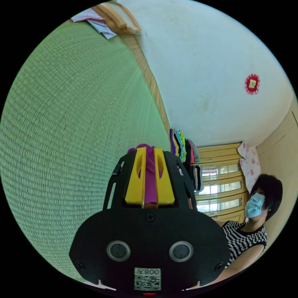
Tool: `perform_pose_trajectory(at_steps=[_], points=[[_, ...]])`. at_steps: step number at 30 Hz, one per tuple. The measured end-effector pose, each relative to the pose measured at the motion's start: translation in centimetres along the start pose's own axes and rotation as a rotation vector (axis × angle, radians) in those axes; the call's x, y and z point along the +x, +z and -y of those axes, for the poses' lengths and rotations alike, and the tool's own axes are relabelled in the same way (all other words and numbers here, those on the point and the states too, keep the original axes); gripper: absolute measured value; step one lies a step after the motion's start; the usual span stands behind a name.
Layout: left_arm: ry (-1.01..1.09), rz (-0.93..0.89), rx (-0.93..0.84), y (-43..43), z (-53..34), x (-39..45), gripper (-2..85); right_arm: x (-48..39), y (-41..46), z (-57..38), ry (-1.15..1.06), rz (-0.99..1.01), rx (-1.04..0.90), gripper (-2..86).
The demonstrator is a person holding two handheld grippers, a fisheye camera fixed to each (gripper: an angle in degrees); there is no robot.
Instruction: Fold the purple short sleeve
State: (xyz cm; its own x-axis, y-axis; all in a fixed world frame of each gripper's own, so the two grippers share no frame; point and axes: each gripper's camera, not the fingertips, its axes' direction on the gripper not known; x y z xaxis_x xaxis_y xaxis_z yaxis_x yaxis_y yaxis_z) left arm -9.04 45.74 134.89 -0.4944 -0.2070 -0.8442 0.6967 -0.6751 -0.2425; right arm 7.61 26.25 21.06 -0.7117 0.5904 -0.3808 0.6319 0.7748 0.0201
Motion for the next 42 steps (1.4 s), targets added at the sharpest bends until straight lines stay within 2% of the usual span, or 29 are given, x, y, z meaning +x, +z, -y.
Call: perform_pose_trajectory(at_steps=[3,9,13,17,24,30,42], points=[[0.094,0.026,-0.063,1.7,-0.6,3.0,2.9,0.2,0.8,-0.2,0.001,0.008,0.027,0.6],[0.318,0.138,-0.367,9.2,-2.5,9.0,0.8,-1.4,2.6,-1.3,-0.024,0.002,0.112,0.1],[0.397,0.255,-0.473,13.6,-2.5,11.1,0.4,-5.3,8.4,-1.6,-0.12,-0.065,-0.017,0.0],[0.443,0.383,-0.514,16.4,-2.0,12.6,0.2,-9.7,16.7,-1.6,-0.245,-0.25,-0.168,0.0],[0.5,0.458,-0.528,18.6,-1.8,14.7,0.2,-13.4,24.5,-1.3,-0.325,-0.386,-0.213,0.0],[0.525,0.483,-0.502,19.7,-1.5,16.2,0.2,-15.7,27.6,-1.0,-0.356,-0.485,-0.194,0.0],[0.559,0.52,-0.403,20.8,0.0,18.6,0.0,-22.0,30.9,-1.1,-0.467,-0.544,-0.156,0.1]])
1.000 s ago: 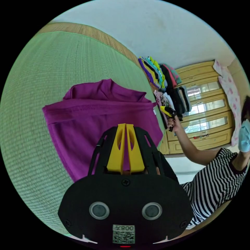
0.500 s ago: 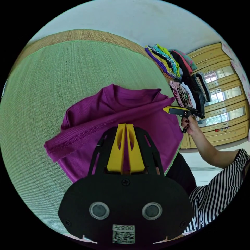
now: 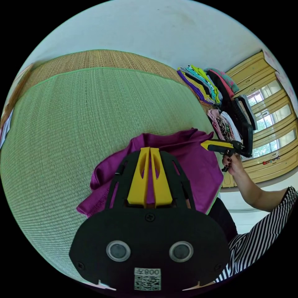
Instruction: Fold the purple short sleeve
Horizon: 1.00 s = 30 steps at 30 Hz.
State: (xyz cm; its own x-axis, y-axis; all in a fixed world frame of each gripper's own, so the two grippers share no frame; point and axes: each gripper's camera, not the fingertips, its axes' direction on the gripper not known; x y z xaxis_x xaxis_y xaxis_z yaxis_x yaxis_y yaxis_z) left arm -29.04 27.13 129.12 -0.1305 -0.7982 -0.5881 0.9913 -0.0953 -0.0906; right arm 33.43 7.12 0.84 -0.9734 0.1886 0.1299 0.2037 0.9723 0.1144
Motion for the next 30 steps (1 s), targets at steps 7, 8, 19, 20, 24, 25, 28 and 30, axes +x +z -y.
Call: perform_pose_trajectory(at_steps=[7,8,19,20,24,25,28,30], points=[[0.001,-0.011,0.03,-0.1,-1.6,0.8,0.0,-3.6,2.1,0.3,-0.084,0.001,-0.086,0.1],[0.005,-0.023,0.045,-0.3,-2.0,1.0,0.1,-3.9,2.3,0.5,-0.08,-0.025,-0.093,0.1],[0.085,0.011,-0.015,1.2,-3.8,2.4,0.2,-3.2,-0.4,3.3,-0.018,-0.096,0.001,0.0],[0.082,0.026,-0.014,1.2,-3.9,2.3,0.2,-3.1,-0.8,3.7,-0.011,-0.099,0.006,0.0],[0.067,0.046,0.016,0.7,-4.4,1.9,0.2,-3.2,-2.9,3.7,-0.003,-0.089,0.062,0.1],[0.062,0.056,0.029,0.4,-4.8,1.8,0.2,-3.3,-3.2,3.5,-0.006,-0.085,0.07,0.1],[0.052,0.098,0.032,-0.1,-5.9,1.2,0.1,-4.4,-4.6,2.0,-0.036,-0.071,0.099,0.0],[0.037,0.126,0.021,0.0,-6.6,0.6,0.1,-5.3,-4.8,0.7,-0.073,-0.046,0.096,0.1]])
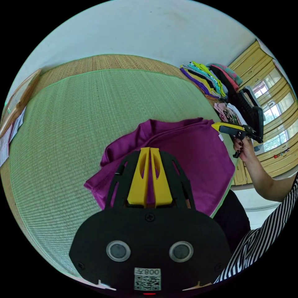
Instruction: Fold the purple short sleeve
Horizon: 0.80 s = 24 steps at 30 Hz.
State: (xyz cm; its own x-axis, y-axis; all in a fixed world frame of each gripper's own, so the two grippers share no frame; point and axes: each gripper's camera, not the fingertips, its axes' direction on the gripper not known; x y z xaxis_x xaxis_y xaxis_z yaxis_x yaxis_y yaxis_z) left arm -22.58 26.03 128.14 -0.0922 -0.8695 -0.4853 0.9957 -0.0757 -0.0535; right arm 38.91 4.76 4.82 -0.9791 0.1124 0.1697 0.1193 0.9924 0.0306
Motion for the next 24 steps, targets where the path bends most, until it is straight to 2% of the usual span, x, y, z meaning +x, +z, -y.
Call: perform_pose_trajectory(at_steps=[5,13,21,24], points=[[-0.023,0.038,0.006,0.1,-0.7,-1.4,0.1,0.3,2.0,0.0,-0.007,0.0,-0.105,0.1],[-0.029,0.088,-0.013,1.1,-0.7,-3.2,0.1,3.4,2.1,2.1,0.069,0.019,-0.104,0.0],[-0.083,0.028,0.108,-1.2,-4.5,-5.0,0.1,4.8,-1.1,0.7,0.087,0.067,-0.05,0.0],[-0.106,0.058,0.067,-0.6,-6.2,-6.1,0.1,5.9,-0.9,0.2,0.112,0.069,-0.082,0.0]])
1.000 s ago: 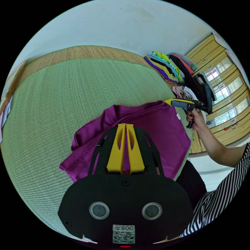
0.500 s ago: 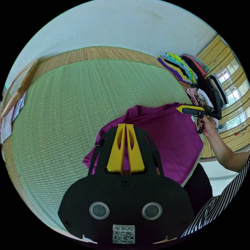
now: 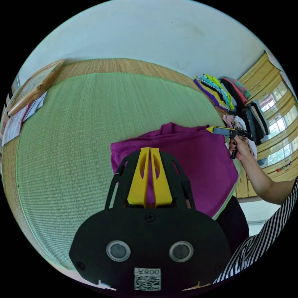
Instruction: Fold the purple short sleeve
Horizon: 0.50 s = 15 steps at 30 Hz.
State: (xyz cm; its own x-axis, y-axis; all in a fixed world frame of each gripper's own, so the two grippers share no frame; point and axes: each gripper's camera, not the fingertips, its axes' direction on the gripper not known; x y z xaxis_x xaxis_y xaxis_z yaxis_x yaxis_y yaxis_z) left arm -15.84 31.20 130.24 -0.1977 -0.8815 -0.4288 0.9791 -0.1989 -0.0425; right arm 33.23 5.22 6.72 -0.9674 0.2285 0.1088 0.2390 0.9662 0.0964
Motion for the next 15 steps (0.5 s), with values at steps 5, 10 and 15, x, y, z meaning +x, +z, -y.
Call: perform_pose_trajectory(at_steps=[5,10,15], points=[[-0.088,-0.046,0.017,0.9,-0.8,-3.1,0.1,2.1,-1.2,-0.8,0.053,0.054,0.002,0.0],[-0.078,-0.031,0.009,1.3,-1.5,-4.1,0.1,3.4,-4.8,-3.2,0.068,0.08,0.067,0.1],[-0.096,-0.067,0.046,0.9,-4.0,-5.3,0.1,7.2,-10.6,-9.8,0.162,0.064,0.168,0.1]])
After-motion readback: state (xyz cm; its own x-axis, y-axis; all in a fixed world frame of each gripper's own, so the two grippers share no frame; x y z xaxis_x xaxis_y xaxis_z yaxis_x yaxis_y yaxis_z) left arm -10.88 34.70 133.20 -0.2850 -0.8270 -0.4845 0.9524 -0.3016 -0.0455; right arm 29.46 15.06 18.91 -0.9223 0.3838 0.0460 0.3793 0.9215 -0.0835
